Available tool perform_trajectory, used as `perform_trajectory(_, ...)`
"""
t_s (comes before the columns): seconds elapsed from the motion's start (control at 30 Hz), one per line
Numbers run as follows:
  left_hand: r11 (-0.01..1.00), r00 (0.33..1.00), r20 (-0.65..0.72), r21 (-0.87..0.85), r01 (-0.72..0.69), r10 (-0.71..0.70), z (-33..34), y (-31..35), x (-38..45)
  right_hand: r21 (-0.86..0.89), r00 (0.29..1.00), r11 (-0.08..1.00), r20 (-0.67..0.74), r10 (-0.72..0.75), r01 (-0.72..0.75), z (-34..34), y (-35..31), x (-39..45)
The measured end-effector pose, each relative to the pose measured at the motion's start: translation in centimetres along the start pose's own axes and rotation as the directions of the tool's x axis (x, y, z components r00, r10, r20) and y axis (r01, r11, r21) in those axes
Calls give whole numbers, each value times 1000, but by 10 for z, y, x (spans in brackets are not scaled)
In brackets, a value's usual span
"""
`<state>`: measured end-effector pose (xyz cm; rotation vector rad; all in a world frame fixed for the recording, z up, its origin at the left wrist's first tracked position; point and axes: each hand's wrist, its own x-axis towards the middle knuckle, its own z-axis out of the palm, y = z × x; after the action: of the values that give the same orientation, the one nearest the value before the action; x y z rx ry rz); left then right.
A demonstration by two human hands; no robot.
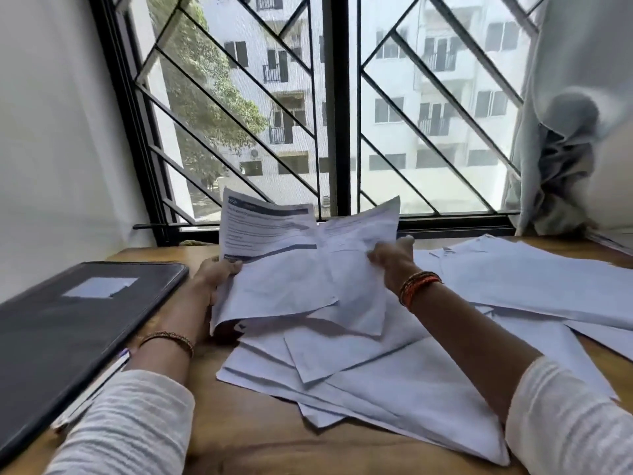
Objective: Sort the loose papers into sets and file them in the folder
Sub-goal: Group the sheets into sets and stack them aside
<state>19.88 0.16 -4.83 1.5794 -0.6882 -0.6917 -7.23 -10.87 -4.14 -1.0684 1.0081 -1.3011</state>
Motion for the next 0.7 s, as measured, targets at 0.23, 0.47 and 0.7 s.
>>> perform_trajectory(0.23, 956, 972, -77, -178, -234, 224, 4, 7, 0, 402, 930, 905, 261, -259, 139, -63, -49, 7)
perform_trajectory(0.47, 936, 951, 86, -220, -273, 297, 7, 10, 2, 377, 911, 913, 303, -280, 156, -74, -57, 5)
perform_trajectory(0.7, 900, 931, 118, -321, -294, 346, 10, 14, -3, 305, 935, 933, 232, -266, 190, -75, -63, 4)
